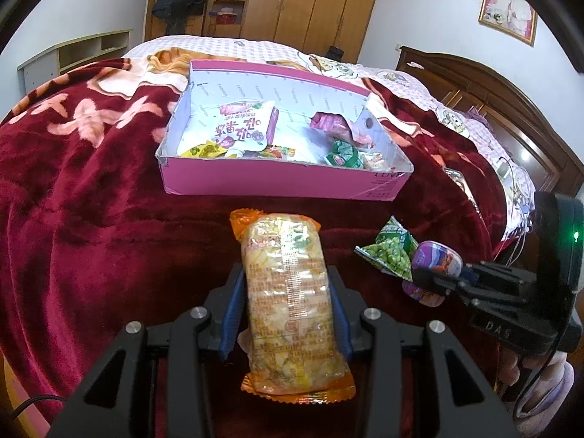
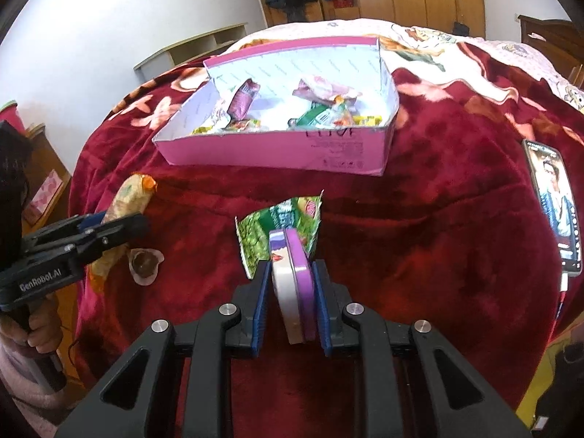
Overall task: Organize snacks
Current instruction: 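Carry the biscuit bar and purple tin over the pink box with both tools, then open the left tool releasing the biscuit bar while the right tool drops the tin inside, then withdraw both tools from the pink box toward the last snacks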
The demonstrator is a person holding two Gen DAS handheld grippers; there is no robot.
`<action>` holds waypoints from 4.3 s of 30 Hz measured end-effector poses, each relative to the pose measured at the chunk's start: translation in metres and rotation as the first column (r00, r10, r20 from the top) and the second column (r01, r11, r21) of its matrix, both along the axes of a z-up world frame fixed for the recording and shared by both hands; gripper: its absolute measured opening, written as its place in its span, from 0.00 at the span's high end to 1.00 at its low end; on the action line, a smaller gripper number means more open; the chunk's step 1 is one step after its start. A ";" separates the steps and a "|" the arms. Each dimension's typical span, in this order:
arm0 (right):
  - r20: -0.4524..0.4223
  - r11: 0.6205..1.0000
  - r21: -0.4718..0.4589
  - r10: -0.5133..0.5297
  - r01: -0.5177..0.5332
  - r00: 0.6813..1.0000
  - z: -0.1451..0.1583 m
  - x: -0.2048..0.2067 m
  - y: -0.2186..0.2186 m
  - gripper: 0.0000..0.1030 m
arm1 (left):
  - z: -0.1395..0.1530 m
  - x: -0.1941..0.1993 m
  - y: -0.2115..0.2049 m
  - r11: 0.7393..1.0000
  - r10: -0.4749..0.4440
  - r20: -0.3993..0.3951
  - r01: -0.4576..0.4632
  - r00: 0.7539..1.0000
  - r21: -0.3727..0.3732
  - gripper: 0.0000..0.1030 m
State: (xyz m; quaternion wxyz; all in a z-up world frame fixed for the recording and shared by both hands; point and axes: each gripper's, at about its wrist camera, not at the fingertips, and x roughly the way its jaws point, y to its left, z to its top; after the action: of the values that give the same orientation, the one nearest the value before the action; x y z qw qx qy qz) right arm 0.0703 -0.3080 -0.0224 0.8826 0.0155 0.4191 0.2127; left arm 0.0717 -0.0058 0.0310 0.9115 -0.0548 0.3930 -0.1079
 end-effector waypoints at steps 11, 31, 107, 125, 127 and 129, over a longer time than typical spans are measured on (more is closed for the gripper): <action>0.050 0.999 0.054 -0.004 0.001 0.999 0.012 -0.009 -0.003 0.80 | 0.004 0.001 0.001 1.000 -0.007 0.022 0.007 1.000 -0.002 0.57; 0.083 0.994 0.106 0.020 -0.028 0.996 0.047 0.028 0.007 0.80 | 0.034 0.073 -0.006 1.000 -0.006 0.068 0.006 0.998 -0.002 0.57; 0.172 0.997 0.070 -0.053 0.041 0.984 0.074 0.128 0.023 0.44 | 0.026 0.128 -0.019 1.000 0.007 0.064 -0.009 0.998 0.027 0.42; 0.168 0.996 0.079 -0.059 0.046 0.984 0.064 0.062 0.024 0.41 | 0.038 0.080 -0.011 0.999 0.017 0.089 -0.021 0.996 0.048 0.40; 0.163 0.995 0.082 -0.060 0.047 0.985 0.061 0.055 0.024 0.41 | 0.037 0.074 -0.008 0.999 0.021 0.088 -0.025 0.996 0.045 0.40; 0.155 0.995 0.086 -0.064 0.051 0.986 0.057 0.050 0.023 0.41 | 0.037 0.067 -0.005 0.999 0.024 0.086 -0.028 0.996 0.043 0.40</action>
State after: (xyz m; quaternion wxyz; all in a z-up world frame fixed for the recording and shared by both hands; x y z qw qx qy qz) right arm 0.1201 -0.2848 0.0349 0.9173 0.0469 0.3383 0.2046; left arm 0.1389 -0.0112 0.0677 0.9299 -0.0351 0.3552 -0.0894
